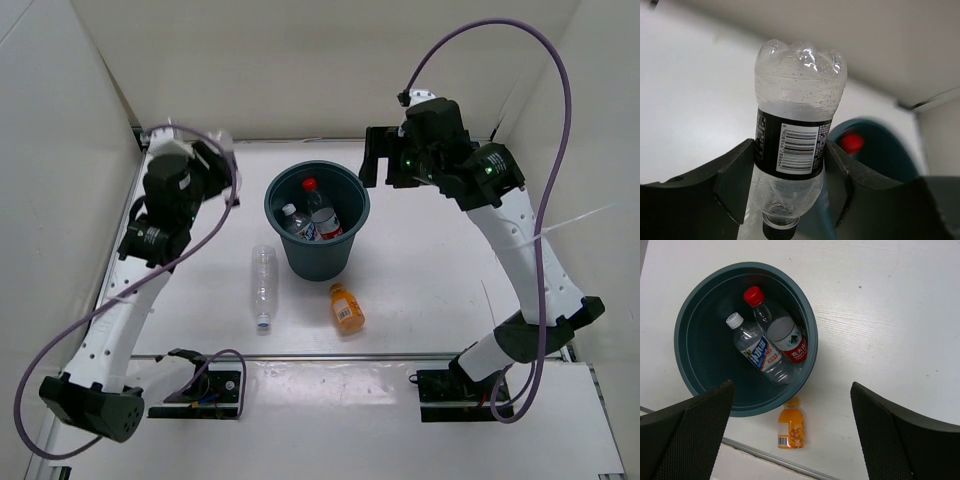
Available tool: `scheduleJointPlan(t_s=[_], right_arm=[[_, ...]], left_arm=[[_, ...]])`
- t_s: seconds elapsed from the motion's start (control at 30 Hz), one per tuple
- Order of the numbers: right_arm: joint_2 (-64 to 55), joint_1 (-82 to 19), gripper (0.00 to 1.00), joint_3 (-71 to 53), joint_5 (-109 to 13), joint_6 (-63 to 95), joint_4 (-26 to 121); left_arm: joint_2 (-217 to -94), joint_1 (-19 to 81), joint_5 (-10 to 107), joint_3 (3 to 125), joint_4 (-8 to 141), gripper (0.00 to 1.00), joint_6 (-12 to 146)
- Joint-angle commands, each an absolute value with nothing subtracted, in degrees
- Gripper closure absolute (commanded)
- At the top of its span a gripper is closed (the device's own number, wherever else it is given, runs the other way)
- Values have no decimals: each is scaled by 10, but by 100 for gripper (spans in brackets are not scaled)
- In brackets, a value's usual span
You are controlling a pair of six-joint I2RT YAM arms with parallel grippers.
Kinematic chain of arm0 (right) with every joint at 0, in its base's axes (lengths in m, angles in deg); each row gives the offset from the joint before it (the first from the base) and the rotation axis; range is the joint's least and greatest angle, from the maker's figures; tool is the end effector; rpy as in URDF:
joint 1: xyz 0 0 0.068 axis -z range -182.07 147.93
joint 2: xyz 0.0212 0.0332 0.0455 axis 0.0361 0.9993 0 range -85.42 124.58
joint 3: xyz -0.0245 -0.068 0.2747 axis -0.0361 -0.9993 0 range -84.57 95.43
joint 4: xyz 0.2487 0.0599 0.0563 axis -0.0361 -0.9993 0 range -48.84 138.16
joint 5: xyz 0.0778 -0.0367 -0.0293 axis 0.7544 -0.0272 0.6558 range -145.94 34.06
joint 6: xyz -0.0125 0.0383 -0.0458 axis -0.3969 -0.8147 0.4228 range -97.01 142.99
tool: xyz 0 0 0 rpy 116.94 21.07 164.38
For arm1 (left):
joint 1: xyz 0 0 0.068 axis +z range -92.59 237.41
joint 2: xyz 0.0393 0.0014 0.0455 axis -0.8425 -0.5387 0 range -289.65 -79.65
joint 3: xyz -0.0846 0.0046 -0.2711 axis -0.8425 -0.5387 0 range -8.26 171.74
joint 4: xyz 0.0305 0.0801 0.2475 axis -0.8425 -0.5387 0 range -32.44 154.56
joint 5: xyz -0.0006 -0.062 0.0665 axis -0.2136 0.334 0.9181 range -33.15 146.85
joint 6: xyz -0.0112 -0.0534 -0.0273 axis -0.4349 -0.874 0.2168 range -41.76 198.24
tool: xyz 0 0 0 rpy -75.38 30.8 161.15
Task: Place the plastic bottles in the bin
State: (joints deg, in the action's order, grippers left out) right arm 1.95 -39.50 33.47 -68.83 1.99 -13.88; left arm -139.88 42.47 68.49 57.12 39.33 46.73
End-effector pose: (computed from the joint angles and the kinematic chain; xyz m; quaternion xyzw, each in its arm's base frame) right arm 0.2356 0.1677 0.5039 -0.0695 0.8654 0.1520 0.4723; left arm 0.2282 -0.0513 0.3937 -0.1750 0.7984 -0.1484 0.5567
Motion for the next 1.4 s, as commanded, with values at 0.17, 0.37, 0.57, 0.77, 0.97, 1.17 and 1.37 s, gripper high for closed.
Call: scheduleJointPlan(t_s=[0.17,0.37,0.57,0.77,0.97,1.17,1.37], right_arm=[[9,-357,0,325,-644,-5,-128],[14,-338,0,325,-636,-11,-128],[9,-332,0,313,-636,-11,-128],[4,-327,0,297,-636,-16,-128],[4,-327,0,290,-624,-16,-123],[4,-327,0,279,-606,-16,-123],[-2,-327,0,267,-601,-16,-123]], left_arm=[[-1524,291,713,778,411,57,497],[-1569,198,708,767,411,53,513],[-1527,158,771,808,411,0,568],[-1379,178,957,702,411,0,493],[-1287,275,832,461,411,0,416],[-1302,341,756,341,417,0,368],[-1292,356,678,223,485,0,400]])
